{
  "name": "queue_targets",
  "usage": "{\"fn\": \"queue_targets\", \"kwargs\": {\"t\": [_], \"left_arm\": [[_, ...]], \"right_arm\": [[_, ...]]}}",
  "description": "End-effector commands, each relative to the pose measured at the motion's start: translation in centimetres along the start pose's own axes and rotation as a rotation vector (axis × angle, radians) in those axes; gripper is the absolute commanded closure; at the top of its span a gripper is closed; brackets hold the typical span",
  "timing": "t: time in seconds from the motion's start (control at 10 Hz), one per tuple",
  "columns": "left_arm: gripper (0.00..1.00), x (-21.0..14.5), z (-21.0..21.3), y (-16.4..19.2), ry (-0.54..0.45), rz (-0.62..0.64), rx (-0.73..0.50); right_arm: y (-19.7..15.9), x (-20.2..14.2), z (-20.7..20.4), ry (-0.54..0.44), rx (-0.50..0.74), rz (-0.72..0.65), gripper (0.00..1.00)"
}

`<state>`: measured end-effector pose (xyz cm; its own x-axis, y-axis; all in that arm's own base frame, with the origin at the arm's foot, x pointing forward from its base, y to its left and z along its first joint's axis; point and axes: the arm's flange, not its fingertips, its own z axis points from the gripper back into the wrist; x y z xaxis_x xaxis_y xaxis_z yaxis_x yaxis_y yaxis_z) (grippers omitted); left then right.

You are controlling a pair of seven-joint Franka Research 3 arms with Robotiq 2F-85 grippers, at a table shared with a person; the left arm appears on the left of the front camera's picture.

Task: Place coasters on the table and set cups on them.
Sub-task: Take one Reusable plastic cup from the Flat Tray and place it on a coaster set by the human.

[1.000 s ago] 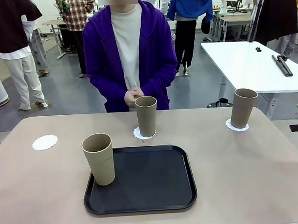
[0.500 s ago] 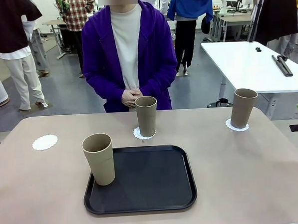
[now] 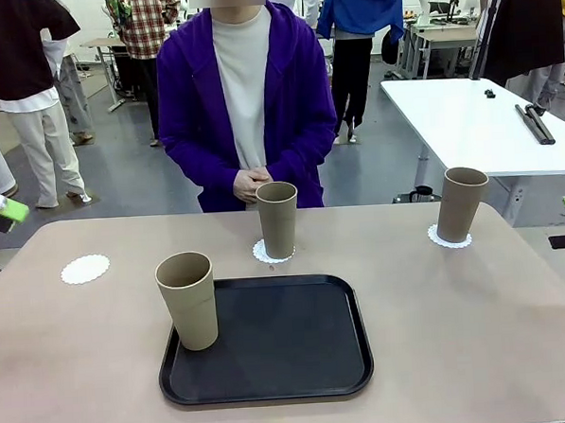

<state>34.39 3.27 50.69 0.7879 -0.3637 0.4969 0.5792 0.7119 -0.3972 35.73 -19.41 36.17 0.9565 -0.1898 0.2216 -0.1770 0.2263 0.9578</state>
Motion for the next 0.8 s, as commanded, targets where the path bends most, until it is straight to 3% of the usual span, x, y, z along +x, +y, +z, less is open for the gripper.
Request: {"fn": "queue_targets", "kwargs": {"t": [0.0, 0.1, 0.3, 0.6, 0.7], "left_arm": [[0.00, -0.5, -4.2, -1.7, 0.176, -0.188, 0.201], [0.00, 0.1, -5.8, -2.8, 0.284, -0.239, 0.244], [0.00, 0.8, -8.5, -4.0, 0.375, -0.288, 0.268], [0.00, 1.0, -12.2, -4.5, 0.462, -0.343, 0.198], [0.00, 0.7, -12.5, -4.5, 0.429, -0.284, 0.205]], "right_arm": [[0.1, -0.2, 0.0, -0.002, 0.004, 0.003, 0.00], [0.1, -0.2, 0.0, -0.002, 0.004, 0.003, 0.00], [0.1, -0.2, 0.0, -0.002, 0.004, 0.003, 0.00], [0.1, -0.2, 0.0, -0.002, 0.004, 0.003, 0.00], [0.1, -0.2, 0.0, -0.002, 0.004, 0.003, 0.00]]}}
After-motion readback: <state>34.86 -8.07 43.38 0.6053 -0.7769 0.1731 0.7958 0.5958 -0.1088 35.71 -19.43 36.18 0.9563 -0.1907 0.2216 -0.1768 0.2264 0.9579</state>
